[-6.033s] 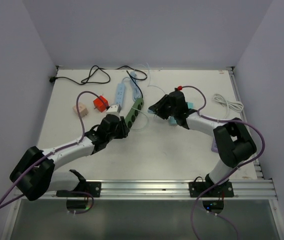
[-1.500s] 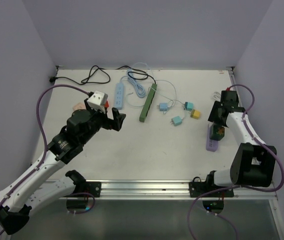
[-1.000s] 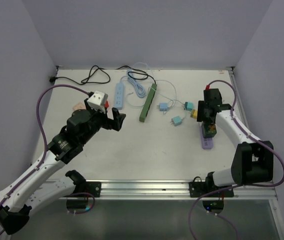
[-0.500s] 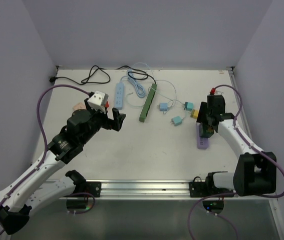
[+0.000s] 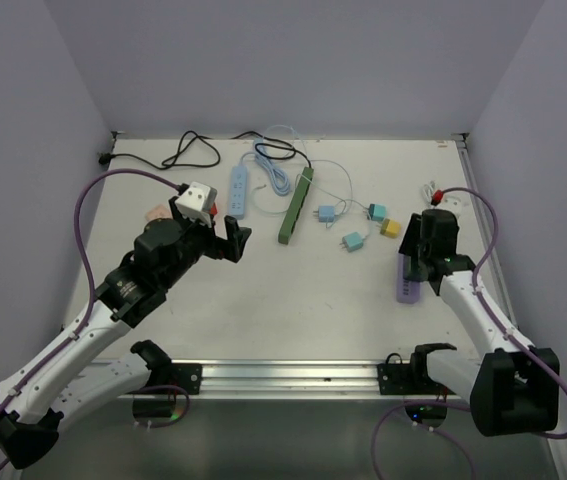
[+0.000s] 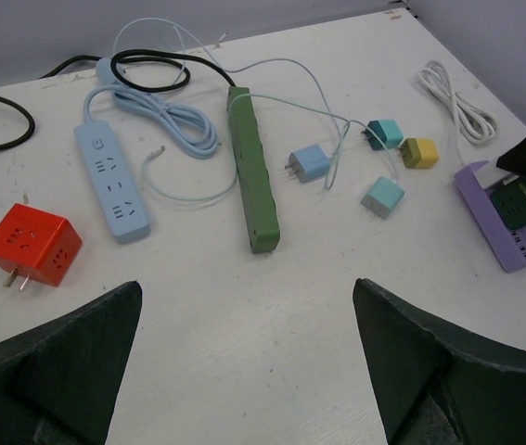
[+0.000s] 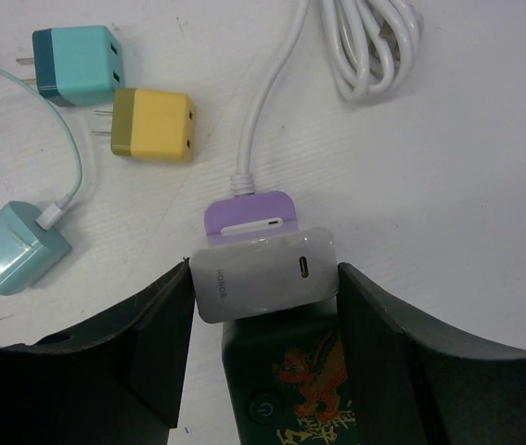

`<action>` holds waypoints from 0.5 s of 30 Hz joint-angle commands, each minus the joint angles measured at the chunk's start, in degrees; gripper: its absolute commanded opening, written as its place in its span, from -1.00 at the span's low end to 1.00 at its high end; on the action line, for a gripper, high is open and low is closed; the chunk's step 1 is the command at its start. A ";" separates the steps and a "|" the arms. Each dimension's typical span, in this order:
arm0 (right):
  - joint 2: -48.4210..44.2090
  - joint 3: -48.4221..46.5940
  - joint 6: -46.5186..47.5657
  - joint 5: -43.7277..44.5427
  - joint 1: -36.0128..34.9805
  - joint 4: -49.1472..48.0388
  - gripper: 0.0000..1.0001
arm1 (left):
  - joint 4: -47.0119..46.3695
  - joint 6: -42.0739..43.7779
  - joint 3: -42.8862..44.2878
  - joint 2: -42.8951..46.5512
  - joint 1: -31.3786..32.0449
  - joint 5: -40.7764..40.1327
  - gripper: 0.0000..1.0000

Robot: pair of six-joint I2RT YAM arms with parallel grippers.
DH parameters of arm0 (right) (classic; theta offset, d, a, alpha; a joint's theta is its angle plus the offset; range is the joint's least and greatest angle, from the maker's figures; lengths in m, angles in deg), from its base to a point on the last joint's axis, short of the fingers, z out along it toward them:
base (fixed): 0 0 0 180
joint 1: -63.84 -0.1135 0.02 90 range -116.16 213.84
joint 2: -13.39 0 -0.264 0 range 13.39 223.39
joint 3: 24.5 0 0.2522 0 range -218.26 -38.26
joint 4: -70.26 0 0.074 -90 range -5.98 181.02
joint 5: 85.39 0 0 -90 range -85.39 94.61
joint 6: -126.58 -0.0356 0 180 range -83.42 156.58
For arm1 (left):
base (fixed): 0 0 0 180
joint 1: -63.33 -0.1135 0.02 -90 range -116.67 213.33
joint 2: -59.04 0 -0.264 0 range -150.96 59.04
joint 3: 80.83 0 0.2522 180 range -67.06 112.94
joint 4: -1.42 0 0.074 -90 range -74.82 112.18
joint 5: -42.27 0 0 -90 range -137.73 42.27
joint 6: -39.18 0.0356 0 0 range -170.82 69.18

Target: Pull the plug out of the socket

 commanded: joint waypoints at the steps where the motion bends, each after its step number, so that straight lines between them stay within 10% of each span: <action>1: -1.81 0.41 1.92 3.20 -1.66 -8.61 -0.66 | -1.12 0.99 -0.15 -0.34 0.43 0.36 0.99; 15: -0.32 -5.47 -0.72 -5.42 -0.60 -6.86 -0.60 | -1.12 0.90 -0.24 -0.60 0.43 -0.08 0.99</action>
